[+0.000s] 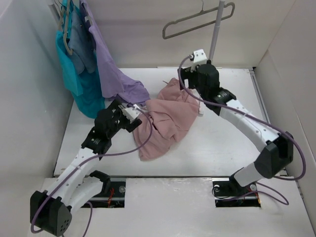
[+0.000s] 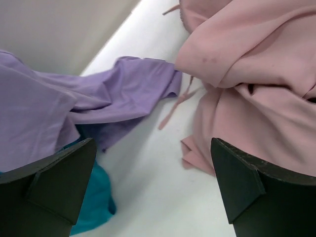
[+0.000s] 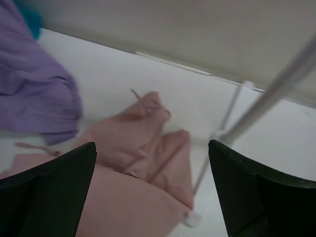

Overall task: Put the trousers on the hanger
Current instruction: Flatten out the trousers at the center of the board.

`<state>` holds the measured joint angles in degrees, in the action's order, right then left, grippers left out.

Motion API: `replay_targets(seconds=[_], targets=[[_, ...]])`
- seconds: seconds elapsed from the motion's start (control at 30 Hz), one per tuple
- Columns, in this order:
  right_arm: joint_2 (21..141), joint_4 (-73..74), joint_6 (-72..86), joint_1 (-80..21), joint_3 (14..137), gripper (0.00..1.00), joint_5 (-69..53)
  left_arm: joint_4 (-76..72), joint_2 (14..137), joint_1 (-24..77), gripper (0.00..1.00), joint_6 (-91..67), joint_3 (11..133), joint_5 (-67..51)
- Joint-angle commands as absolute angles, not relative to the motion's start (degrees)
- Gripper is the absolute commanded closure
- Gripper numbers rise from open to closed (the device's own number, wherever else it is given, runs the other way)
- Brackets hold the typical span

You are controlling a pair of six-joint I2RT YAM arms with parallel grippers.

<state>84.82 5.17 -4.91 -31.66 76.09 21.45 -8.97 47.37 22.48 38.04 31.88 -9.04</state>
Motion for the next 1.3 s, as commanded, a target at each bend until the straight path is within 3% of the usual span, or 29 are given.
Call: replay_targets(seconds=[0.0, 0.2, 0.23, 0.27, 0.3, 0.4, 0.53, 0.57, 0.6, 0.63, 0.67, 0.83, 0.93, 1.0, 1.1, 1.27], targets=[[94.02, 16.42, 6.39, -32.25, 83.74, 0.0, -0.95, 0.61, 50.96, 22.76, 0.0, 27.8, 38.66, -11.85], [108.78, 19.41, 9.93, -38.75, 88.76, 0.0, -4.75, -0.7, 52.38, 22.76, 0.03, 19.08, 37.35, -10.64], [109.85, 20.38, 11.15, -38.76, 88.77, 0.05, -4.75, -1.31, 51.86, 22.76, 0.03, 18.12, 36.57, -10.03], [110.73, 21.35, 11.77, -39.28, 88.07, 0.14, -7.36, -1.32, 51.86, 22.76, 0.03, 15.67, 36.56, -7.93], [110.74, 22.14, 12.3, -39.29, 85.54, 0.46, -9.64, -1.32, 51.33, 22.76, 0.02, 14.08, 36.56, -6.61], [109.52, 20.14, 12.3, -43.13, 77.82, 1.0, -18.53, -0.45, 51.33, 21.63, 0.02, 7.07, 36.56, -2.2], [99.76, 16.71, 12.22, -51.32, 68.84, 1.0, -21.62, 3.87, 50.8, 18.64, 0.02, 2.64, 38.94, -6.32], [94.8, 15.83, 14.31, -51.33, 66.99, 0.96, -21.62, 3.87, 50.8, 18.63, 0.03, 2.64, 38.94, -7.37], [92.22, 14.86, 16.24, -51.33, 64.97, 0.75, -20.84, 3.87, 50.19, 18.63, 0.03, 3.33, 38.94, -9.12], [89.67, 13.46, 18.09, -49.94, 63.21, 0.46, -19.52, 4.39, 50.19, 18.63, 0.03, 4.04, 38.94, -9.92], [85.04, 12.93, 19.76, -48.44, 60.32, 0.04, -18.99, 4.39, 50.19, 18.63, 0.03, 4.83, 38.94, -10.54], [80.32, 16.25, 28.74, -35.09, 62.56, 0.0, -13.01, 10.87, 56.58, 20.65, 0.13, 21.65, 40.07, -15.12], [91.02, 23.44, 24.29, -30.94, 75.2, 0.0, -11.87, 15.89, 58.1, 25.47, 0.11, 31.08, 38.95, -15.12], [97.96, 28.8, 20.85, -31.63, 86.24, 0.0, -12.91, 18.01, 58.1, 31.53, 0.0, 40.72, 36.75, -15.12], [108.26, 30.23, 19.51, -32.26, 92.62, 0.0, -15.46, 22.66, 59.76, 38.55, 0.0, 47.71, 35.69, -17.57], [117.75, 31.81, 20.74, -32.26, 97.64, 0.0, -13.89, 24.27, 64.42, 42.01, 0.0, 55.53, 36.47, -23.55]])
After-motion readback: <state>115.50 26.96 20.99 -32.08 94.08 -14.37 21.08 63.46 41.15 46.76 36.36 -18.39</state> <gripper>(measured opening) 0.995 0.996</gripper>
